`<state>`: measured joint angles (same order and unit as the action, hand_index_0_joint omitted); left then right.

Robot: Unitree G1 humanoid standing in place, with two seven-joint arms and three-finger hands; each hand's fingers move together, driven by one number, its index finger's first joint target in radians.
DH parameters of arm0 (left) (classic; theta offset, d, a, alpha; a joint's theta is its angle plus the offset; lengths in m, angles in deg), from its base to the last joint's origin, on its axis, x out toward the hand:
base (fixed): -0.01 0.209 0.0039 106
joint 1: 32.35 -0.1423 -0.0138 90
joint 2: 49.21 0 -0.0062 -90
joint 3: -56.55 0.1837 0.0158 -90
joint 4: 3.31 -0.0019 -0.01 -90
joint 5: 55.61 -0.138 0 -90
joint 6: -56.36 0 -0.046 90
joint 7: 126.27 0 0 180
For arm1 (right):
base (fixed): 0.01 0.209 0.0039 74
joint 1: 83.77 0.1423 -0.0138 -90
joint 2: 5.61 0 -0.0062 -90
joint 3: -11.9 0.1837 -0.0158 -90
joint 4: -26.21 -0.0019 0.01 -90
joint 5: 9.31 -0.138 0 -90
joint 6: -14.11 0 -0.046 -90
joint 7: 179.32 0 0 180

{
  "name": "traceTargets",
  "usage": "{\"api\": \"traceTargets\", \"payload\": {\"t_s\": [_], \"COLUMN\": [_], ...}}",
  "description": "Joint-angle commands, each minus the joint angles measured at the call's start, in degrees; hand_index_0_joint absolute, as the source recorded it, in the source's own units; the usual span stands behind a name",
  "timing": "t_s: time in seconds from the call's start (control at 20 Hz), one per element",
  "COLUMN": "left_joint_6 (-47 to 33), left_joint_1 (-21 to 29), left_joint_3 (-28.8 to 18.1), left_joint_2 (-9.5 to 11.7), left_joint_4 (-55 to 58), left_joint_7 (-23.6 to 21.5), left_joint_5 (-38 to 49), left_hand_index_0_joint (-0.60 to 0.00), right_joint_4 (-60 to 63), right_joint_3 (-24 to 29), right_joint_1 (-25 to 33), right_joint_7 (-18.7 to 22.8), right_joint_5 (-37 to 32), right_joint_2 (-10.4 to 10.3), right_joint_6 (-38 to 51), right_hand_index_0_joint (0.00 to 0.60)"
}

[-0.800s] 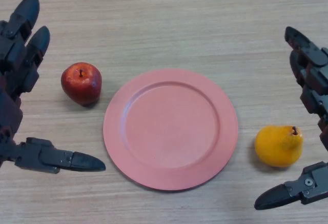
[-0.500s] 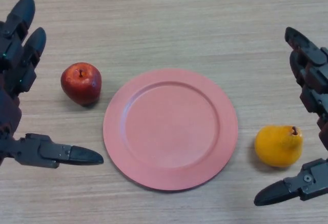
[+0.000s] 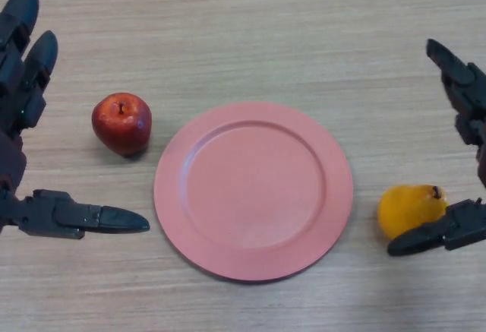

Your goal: Pick up the yellow pear and place it on the plate

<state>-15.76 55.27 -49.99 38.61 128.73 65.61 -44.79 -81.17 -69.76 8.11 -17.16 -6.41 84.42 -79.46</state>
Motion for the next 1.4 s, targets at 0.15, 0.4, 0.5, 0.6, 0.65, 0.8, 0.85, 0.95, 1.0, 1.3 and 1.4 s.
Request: {"api": "traceTargets", "payload": {"t_s": [0.15,0.4,0.5,0.6,0.65,0.8,0.85,0.95,1.0,1.3,1.4], "left_joint_6": [-8.31,-7.08,-7.53,-10.12,-10.86,-11.38,-10.79,-9.73,-9.85,-10.49,-9.21], "left_joint_1": [1.39,1.58,1.22,0.62,0.62,0.19,0.16,-0.07,-0.04,-0.36,-0.01], "left_joint_3": [-2.13,-1.97,-2.01,-2.53,-2.99,-4.25,-4.66,-5.92,-6.09,-5.02,-4.55], "left_joint_2": [2.27,2.45,2.3,1.89,1.88,1.94,2.03,2.18,2.23,1.82,2.02], "left_joint_4": [1.8,1.48,1.37,0.59,0.29,0.15,0.35,0.56,0.41,0.89,1.43], "left_joint_7": [-1.97,-1.14,-0.66,-0.39,-0.74,-0.9,-0.93,-0.9,-0.94,-0.56,-0.88], "left_joint_5": [0.74,0.5,-0.22,-0.43,-0.25,0.8,1.33,2.53,2.37,0.09,-0.59], "left_hand_index_0_joint": [0.0,0.0,0.0,0.0,0.0,0.0,0.0,0.0,0.0,0.0,0.0], "right_joint_4": [11.14,25.46,30.24,33.85,34.59,35.8,36.23,36.44,36.98,25.26,17.86], "right_joint_3": [2.71,1.03,0.03,-1.17,-1.47,-2.2,-2.42,-2.97,-3.09,-2.42,-2.52], "right_joint_1": [4.24,7.28,8.23,8.77,8.99,9.25,9.29,9.06,9.28,6.06,5.21], "right_joint_7": [4.89,6.49,7.07,7.17,7.19,6.96,7.34,8.82,10.16,8.43,8.68], "right_joint_5": [1.99,1.07,0.62,0.75,0.79,0.59,1.07,1.05,1.21,-2.97,-3.89], "right_joint_2": [3.32,4.08,3.74,3.25,3.07,2.55,2.4,1.47,1.28,0.79,0.06], "right_joint_6": [17.32,21.07,22.74,23.4,23.28,21.91,21.88,20.26,20.39,10.34,5.91], "right_hand_index_0_joint": [0.0,0.0,0.0,0.0,0.0,0.251,0.348,0.581,0.6,0.6,0.6]}}
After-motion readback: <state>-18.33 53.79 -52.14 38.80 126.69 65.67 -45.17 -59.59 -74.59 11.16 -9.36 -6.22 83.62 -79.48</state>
